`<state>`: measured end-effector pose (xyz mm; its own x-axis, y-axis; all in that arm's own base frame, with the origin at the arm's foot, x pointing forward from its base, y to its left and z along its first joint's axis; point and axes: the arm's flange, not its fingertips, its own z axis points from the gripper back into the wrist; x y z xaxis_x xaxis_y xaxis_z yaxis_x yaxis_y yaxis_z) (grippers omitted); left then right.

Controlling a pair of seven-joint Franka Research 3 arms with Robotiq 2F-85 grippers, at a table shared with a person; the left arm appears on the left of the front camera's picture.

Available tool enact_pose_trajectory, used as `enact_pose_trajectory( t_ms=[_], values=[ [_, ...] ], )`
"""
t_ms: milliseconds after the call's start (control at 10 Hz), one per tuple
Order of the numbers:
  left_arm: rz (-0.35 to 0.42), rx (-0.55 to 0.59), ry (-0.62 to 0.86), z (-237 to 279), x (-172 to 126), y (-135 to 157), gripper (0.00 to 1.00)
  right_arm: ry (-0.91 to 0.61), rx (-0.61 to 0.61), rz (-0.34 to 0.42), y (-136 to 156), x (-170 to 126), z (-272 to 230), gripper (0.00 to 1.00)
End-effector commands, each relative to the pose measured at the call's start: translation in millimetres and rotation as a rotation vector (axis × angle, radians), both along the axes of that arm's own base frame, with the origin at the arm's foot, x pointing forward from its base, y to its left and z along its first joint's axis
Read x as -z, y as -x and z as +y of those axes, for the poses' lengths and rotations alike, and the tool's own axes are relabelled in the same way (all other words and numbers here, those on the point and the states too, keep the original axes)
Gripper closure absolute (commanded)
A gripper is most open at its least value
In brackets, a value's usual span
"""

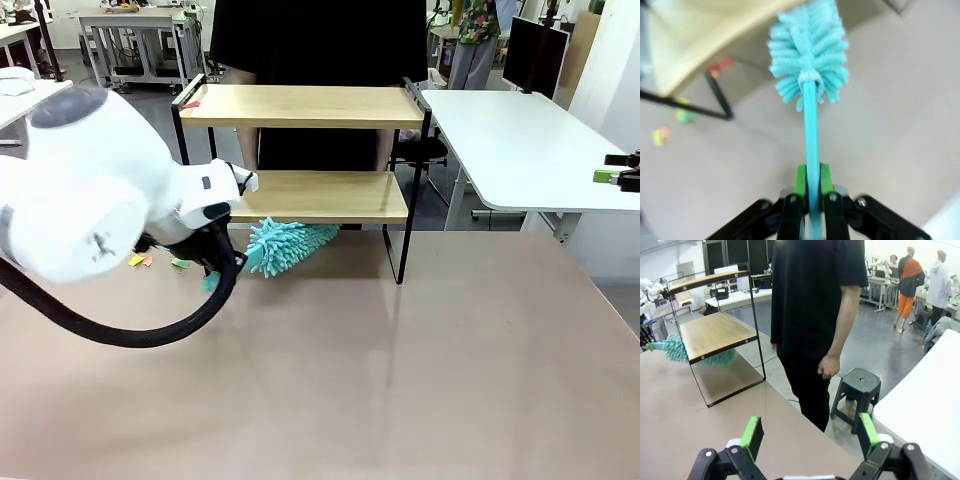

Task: Clean the shelf.
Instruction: Clean the specific section of the Shelf indicated by the human with the Duster.

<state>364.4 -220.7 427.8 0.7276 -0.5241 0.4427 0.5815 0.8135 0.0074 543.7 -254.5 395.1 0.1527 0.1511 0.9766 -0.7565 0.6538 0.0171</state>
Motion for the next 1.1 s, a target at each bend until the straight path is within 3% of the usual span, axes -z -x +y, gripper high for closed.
enact_pose_trajectory(
  t_ms=[0, 300, 400, 600, 900, 1000],
  values=[
    [0.081, 0.204, -0.085, 68, -24, 25, 0.87, 0.004, -0.005, -0.002, 0, -2, 2, 0.0],
    [0.133, 0.281, -0.057, 101, -56, 31, 0.87, 0.004, -0.005, -0.002, 0, -2, 2, 0.0],
    [0.19, 0.336, -0.052, 117, -73, 35, 0.87, 0.004, -0.005, -0.002, 0, -2, 2, 0.0],
    [0.255, 0.331, -0.062, 150, -104, 49, 0.87, 0.004, -0.005, -0.002, 0, -2, 2, 0.0],
    [0.314, 0.312, -0.242, 188, -149, 82, 0.87, 0.004, -0.005, -0.002, 0, -2, 2, 0.0],
    [0.294, 0.349, -0.26, 195, -161, 96, 0.87, 0.004, -0.005, -0.002, 0, -2, 2, 0.0]
  ],
)
